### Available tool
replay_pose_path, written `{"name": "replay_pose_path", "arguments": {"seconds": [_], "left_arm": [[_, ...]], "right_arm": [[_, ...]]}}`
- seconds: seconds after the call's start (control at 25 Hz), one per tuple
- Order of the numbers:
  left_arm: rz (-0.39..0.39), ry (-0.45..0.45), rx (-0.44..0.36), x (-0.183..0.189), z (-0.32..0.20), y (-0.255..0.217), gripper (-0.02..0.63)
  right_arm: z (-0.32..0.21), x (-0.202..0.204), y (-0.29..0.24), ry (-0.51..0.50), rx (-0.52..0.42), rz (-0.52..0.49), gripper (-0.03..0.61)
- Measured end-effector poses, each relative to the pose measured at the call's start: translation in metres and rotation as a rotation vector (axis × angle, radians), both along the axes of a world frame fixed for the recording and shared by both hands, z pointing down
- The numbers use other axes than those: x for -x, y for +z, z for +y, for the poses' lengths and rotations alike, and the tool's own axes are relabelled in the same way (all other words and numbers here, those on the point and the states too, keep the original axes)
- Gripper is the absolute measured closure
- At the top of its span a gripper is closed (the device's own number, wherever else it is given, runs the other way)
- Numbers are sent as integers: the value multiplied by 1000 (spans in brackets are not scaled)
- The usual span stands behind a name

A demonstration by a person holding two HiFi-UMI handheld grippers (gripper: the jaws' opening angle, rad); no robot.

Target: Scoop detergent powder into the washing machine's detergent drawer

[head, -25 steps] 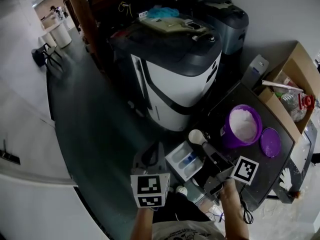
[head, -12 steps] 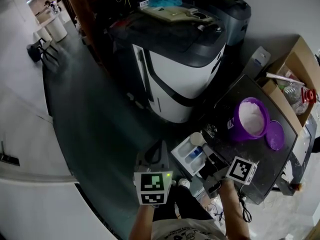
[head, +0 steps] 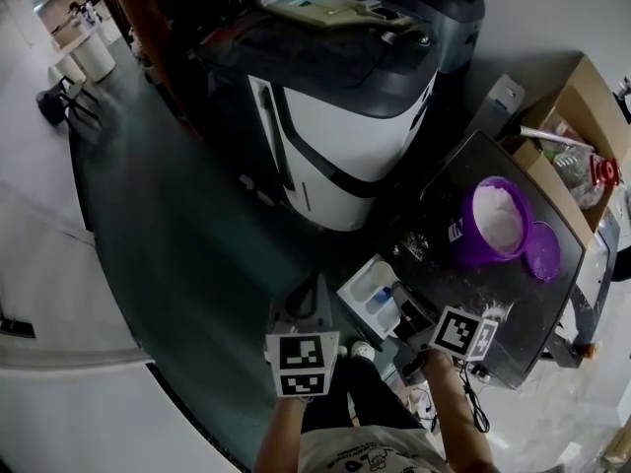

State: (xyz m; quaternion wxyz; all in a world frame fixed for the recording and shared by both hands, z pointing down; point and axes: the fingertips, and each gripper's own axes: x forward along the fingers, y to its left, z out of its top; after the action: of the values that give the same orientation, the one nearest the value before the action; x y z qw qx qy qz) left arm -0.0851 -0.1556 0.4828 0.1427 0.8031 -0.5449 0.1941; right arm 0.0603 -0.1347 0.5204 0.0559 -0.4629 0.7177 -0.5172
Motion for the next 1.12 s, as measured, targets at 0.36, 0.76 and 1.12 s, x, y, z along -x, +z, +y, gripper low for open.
{"name": "replay_pose_path", "arguments": {"seconds": [0.36,0.76,1.12], "left_arm": [[9,10,37,0,2,19,612],[21,7,61,-1,4,30,612],[26,-1,74,0,8,37,612]], "right_arm": [[5,5,31,-36,1,203,557],[6,16,53,-133,-34,454,557],[3,20,67,-211,-67,666,558]]}}
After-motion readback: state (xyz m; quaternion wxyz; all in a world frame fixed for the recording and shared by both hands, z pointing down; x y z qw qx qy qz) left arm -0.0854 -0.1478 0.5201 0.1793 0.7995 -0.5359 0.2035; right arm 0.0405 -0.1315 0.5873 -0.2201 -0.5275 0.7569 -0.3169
